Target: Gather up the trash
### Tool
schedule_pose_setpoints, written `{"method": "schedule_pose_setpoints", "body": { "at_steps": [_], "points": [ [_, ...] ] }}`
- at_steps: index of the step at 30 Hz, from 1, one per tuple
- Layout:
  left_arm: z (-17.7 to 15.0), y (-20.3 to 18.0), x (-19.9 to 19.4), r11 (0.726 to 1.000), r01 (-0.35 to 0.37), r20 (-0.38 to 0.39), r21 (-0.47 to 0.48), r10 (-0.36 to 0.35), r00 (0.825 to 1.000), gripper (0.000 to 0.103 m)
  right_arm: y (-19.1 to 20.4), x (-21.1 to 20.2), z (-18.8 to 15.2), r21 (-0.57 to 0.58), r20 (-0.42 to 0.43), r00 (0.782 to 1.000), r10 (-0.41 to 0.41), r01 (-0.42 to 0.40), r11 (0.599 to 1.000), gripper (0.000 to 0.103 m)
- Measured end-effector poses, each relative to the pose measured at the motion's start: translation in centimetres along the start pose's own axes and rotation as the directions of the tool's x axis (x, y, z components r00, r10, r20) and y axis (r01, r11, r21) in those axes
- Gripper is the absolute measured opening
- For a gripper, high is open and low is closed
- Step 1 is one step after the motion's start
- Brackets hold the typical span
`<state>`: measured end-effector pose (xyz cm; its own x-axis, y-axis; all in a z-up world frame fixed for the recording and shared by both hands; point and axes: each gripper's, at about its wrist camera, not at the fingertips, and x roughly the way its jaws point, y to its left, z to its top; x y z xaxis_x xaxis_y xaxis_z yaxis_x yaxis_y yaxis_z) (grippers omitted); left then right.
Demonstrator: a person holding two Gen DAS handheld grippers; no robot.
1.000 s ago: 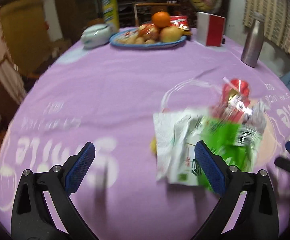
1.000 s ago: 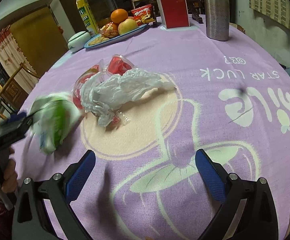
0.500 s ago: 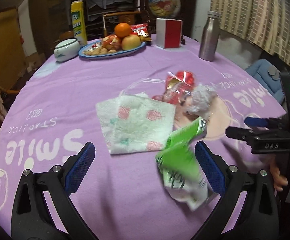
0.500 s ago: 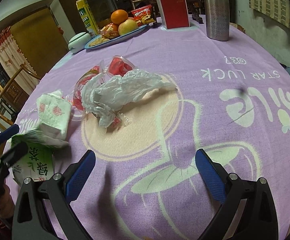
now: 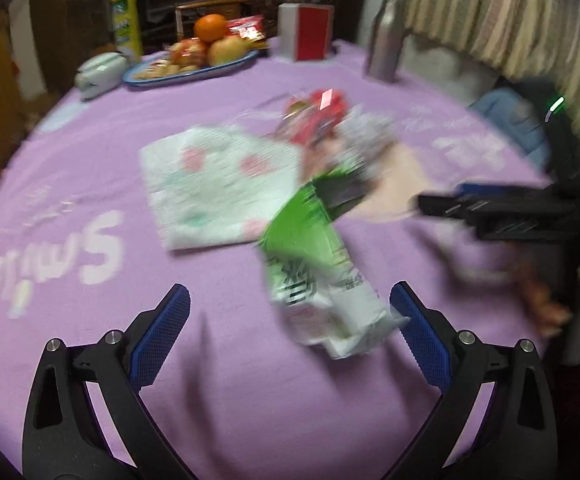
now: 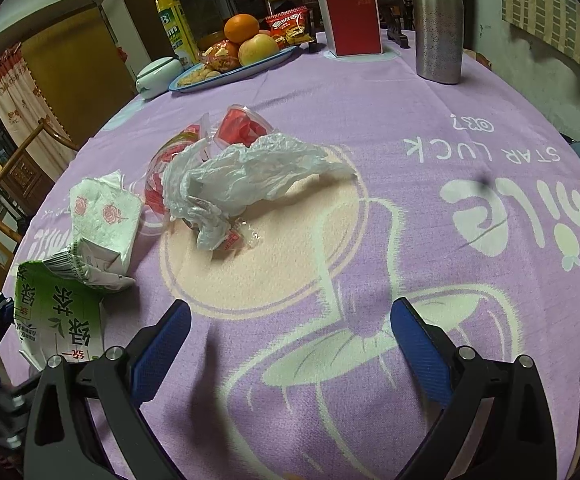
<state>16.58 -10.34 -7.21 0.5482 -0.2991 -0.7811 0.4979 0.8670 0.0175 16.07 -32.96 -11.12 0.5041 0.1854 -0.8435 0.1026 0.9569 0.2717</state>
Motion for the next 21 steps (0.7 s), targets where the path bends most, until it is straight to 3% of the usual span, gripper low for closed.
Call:
{"method": "schedule_pose_setpoints", "body": {
  "at_steps": [2, 4, 6, 8, 10, 12, 16, 19, 21],
  "points": [
    [-0.4, 1.6, -0.5, 0.996, -0.087, 0.009, -0.005, 0.087, 0.996, 0.096, -0.1, 0.0, 0.0, 0.000, 0.000, 1.000, 0.002, -0.002, 1.000, 0.099],
    [-0.9, 5.0, -2.1, 0.982, -0.168, 0.033, -0.091, 0.172, 0.985, 0.096, 0.0, -0.1, -0.1, 0.001, 0.001, 1.000, 0.001, -0.001, 1.000, 0.099],
    [-1.6, 8.8, -3.7, 0.948, -0.246, 0.038, -0.202, 0.258, 0.965, 0.096, 0.0, 0.0, 0.0, -0.001, 0.000, 1.000, -0.002, 0.002, 1.000, 0.099],
    [-2.3, 11.3, -4.5, 0.922, -0.275, 0.020, -0.272, 0.291, 0.957, 0.096, 0.0, 0.0, 0.0, -0.002, 0.000, 1.000, -0.001, 0.001, 1.000, 0.099],
    [-3.1, 13.2, -5.1, 0.903, -0.240, 0.010, -0.355, 0.261, 0.965, 0.096, 0.0, 0.0, 0.0, -0.002, -0.001, 1.000, -0.003, 0.003, 1.000, 0.099],
    [-3.5, 13.4, -5.2, 0.906, -0.153, 0.027, -0.395, 0.177, 0.984, 0.096, 0.1, 0.1, 0.0, -0.009, -0.004, 1.000, -0.011, 0.010, 1.000, 0.099],
    [-3.1, 10.0, -4.2, 0.950, -0.017, 0.030, -0.312, 0.028, 0.999, 0.096, 0.8, 0.4, 0.0, -0.056, -0.024, 0.999, -0.038, 0.036, 0.998, 0.099],
    [-2.9, 7.3, -2.7, 0.958, 0.064, -0.013, -0.280, -0.071, 0.997, 0.096, 1.6, 0.7, -0.1, -0.112, -0.042, 0.996, -0.074, 0.069, 0.991, 0.099],
    [-2.8, 6.4, -2.0, 0.956, 0.077, -0.022, -0.283, -0.087, 0.996, 0.096, 2.1, 0.9, -0.3, -0.152, -0.054, 0.993, -0.102, 0.093, 0.984, 0.099]
  ]
}}
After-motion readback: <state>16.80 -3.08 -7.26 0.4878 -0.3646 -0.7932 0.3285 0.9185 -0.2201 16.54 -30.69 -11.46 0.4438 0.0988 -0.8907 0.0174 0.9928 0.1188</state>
